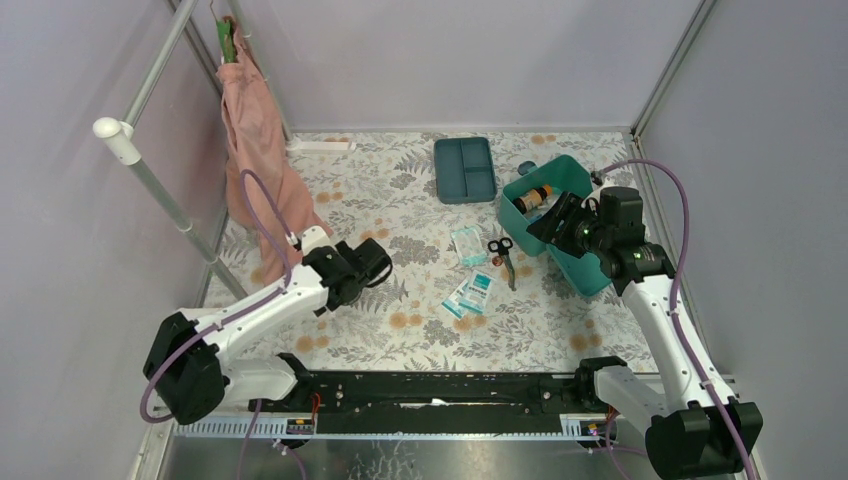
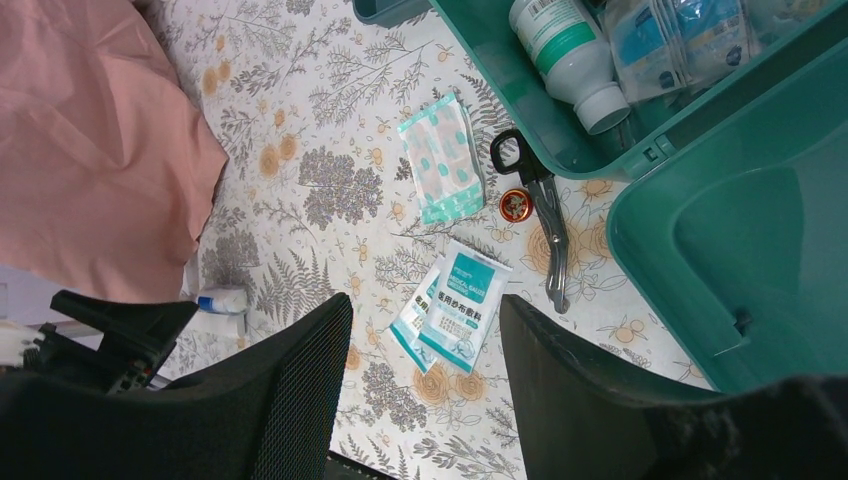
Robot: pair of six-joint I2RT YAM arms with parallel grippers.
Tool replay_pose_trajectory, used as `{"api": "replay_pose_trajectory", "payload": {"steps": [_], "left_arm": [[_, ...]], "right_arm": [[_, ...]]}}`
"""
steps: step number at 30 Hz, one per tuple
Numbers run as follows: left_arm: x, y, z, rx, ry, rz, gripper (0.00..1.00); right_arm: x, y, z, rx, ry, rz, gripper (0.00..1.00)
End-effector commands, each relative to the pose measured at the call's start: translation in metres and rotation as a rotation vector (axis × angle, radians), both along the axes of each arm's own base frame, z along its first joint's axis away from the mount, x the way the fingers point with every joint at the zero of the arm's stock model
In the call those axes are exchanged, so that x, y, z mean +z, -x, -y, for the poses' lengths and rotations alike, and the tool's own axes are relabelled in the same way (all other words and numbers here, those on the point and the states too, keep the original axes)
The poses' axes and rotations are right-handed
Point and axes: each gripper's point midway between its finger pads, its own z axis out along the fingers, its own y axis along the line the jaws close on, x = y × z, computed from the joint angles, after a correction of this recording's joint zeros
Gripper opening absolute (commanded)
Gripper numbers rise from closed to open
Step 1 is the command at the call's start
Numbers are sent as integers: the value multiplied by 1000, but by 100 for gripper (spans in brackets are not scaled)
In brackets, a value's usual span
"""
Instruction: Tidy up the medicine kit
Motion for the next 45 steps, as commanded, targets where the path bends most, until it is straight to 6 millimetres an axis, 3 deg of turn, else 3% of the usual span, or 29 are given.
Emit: {"api": "replay_pose_trajectory", "payload": {"steps": [1,18,28,36,41,45], "left_arm": [[-6,-19,-12,36,-3,15,86],[-54,-42,-36,68,75,-60,80],[-80,-31,-39,81,86,-123,76],[-89,-24,-39,80,95,-138,72],[-87,-31,-36,50,81,-146,64],[-84,-45,-21,-42,91,-132,57]], "right_arm": [[5,7,-2,27,14,21,64],[2,10,-2,29,10,15,65],[0,10,-2,29,10,10,65],[-1,11,-2,32,8,9,65],[-1,11,-2,34,9,11,65],[-1,11,-2,35,10,11,65]]}}
